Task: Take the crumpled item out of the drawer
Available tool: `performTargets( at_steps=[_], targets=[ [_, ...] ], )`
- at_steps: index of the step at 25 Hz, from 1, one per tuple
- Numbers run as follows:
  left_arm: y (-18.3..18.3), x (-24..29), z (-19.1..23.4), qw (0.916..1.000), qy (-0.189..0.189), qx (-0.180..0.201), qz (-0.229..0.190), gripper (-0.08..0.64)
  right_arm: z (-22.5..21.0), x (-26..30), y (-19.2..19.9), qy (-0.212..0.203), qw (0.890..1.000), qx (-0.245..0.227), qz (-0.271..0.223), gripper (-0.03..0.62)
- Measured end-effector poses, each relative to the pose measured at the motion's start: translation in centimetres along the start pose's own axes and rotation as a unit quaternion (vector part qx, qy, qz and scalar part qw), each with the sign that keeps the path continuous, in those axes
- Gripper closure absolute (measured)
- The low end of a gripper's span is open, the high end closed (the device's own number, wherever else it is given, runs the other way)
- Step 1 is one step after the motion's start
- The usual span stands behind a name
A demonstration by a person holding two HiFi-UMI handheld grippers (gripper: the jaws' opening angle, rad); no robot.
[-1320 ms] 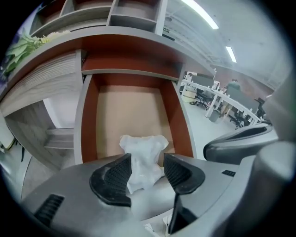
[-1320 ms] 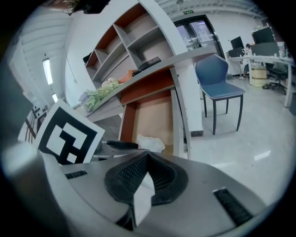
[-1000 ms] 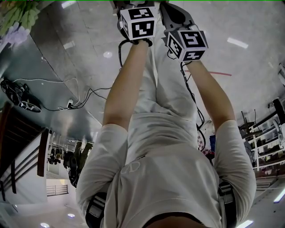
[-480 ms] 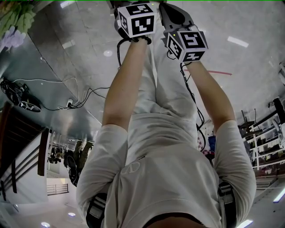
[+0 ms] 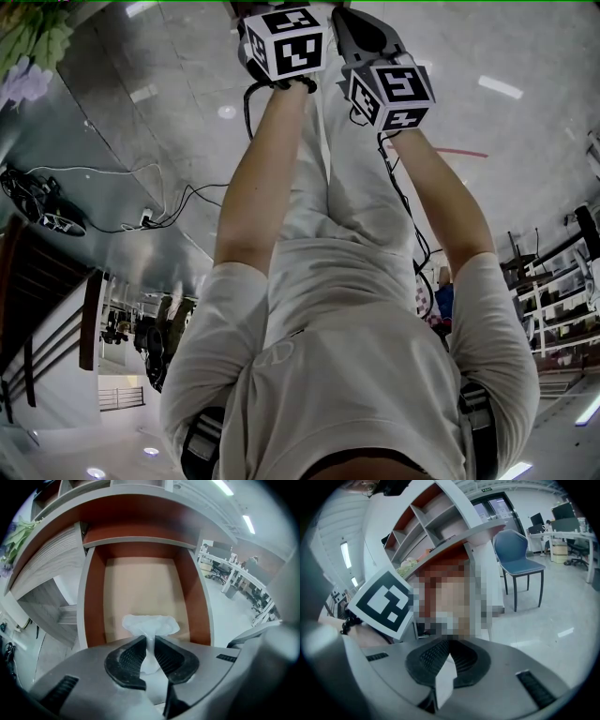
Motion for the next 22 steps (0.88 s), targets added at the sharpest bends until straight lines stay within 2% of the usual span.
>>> performTargets(
  at_steps=[7, 22],
  targets=[
    [0.3, -0.3, 0.4, 0.9999, 0.0, -0.015, -0.003, 0.514, 0.2, 0.0, -0.4, 0.0, 1.0, -0.001, -0.005, 0.591],
    [0.0, -0.9, 1.1, 0.9997, 0.009, -0.018, -0.01, 0.517, 1.5, 0.3, -0.8, 0.0, 1.0, 0.0, -0.012, 0.591]
  ],
)
Point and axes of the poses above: the fingertips, and each gripper's own axes: x forward along the fingers, z to its left, y out of its underside, the point moved 7 cm from there along -x, backward along the fingers, and after that the axes turned 6 degrees about x, right-handed, at the moved point
